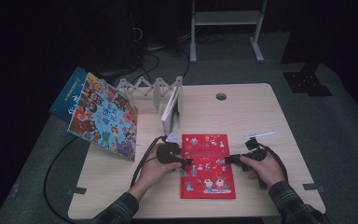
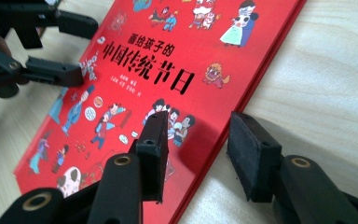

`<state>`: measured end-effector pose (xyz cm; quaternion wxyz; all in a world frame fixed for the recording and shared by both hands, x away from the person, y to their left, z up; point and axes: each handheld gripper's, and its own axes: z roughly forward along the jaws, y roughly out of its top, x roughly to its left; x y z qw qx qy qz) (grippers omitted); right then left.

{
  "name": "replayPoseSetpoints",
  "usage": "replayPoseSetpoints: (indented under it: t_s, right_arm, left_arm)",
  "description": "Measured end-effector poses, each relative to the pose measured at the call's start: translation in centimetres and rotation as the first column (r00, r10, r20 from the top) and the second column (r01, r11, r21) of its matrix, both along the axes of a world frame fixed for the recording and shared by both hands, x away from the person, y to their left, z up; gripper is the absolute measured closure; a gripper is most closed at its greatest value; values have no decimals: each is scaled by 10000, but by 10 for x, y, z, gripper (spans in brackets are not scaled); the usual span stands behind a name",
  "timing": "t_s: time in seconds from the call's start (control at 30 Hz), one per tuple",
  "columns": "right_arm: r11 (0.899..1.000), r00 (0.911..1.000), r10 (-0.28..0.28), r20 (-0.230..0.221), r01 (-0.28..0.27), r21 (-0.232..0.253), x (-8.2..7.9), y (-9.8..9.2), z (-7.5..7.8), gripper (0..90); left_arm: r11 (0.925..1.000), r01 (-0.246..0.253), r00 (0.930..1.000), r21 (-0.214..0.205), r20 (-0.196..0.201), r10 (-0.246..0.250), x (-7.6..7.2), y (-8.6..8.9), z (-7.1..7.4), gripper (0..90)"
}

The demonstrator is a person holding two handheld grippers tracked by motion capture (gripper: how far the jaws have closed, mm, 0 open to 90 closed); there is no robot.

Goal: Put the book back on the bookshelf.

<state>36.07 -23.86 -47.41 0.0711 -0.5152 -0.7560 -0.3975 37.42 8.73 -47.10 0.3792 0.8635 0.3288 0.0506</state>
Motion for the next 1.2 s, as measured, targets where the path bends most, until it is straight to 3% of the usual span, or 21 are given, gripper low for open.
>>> replayPoseSetpoints:
  t_s: [0.23, 0.33, 0.47, 0.6, 0.67, 0.7, 0.77, 0.83, 1.0, 1.2]
  right_arm:
    - [9969, 9960, -176, -881, 242, 747, 11, -7, -3, 580]
    - [9981, 9977, -15, -673, 57, 617, 12, -7, -2, 576]
    - [9974, 9973, -25, -737, 78, 719, 13, -8, -3, 577]
    - [9986, 9999, 70, -122, -63, 531, 11, -5, 4, 602]
    - [9899, 9998, 217, -10, -213, 1400, 10, -2, 10, 601]
    - [9891, 9994, 309, 127, -325, 1435, 9, 2, 13, 597]
    - [9937, 9975, 584, 398, -619, 933, 8, 13, 16, 587]
    - [9962, 9977, 541, 415, -568, 667, 8, 17, 17, 586]
    - [9988, 9998, -25, -187, 34, 483, 13, 7, 13, 589]
    - [9979, 9963, -383, -765, 421, 485, 18, -2, 9, 609]
  left_arm:
    - [10000, -33, 10000, -59, -1, 33, 0, 0, 0, 296]
    - [10000, -25, 10000, -68, 21, 25, 0, 0, -1, 296]
    - [10000, -32, 10000, -87, 32, 32, 0, 0, -1, 296]
    - [9999, -60, 10000, -146, 31, 61, -1, 0, -1, 296]
    - [9999, 30, 10000, -114, 84, -29, 0, 0, -1, 297]
    - [9999, 24, 10000, -132, 91, -22, 0, 0, -2, 297]
    - [9998, 24, 9999, -203, 134, -21, -1, 1, -2, 298]
    - [9997, 22, 9999, -241, 169, -18, -1, 1, -3, 299]
    - [9995, -35, 9999, -318, 167, 40, -2, 1, -3, 300]
    - [9996, -15, 9999, -280, 168, 19, -2, 1, -3, 300]
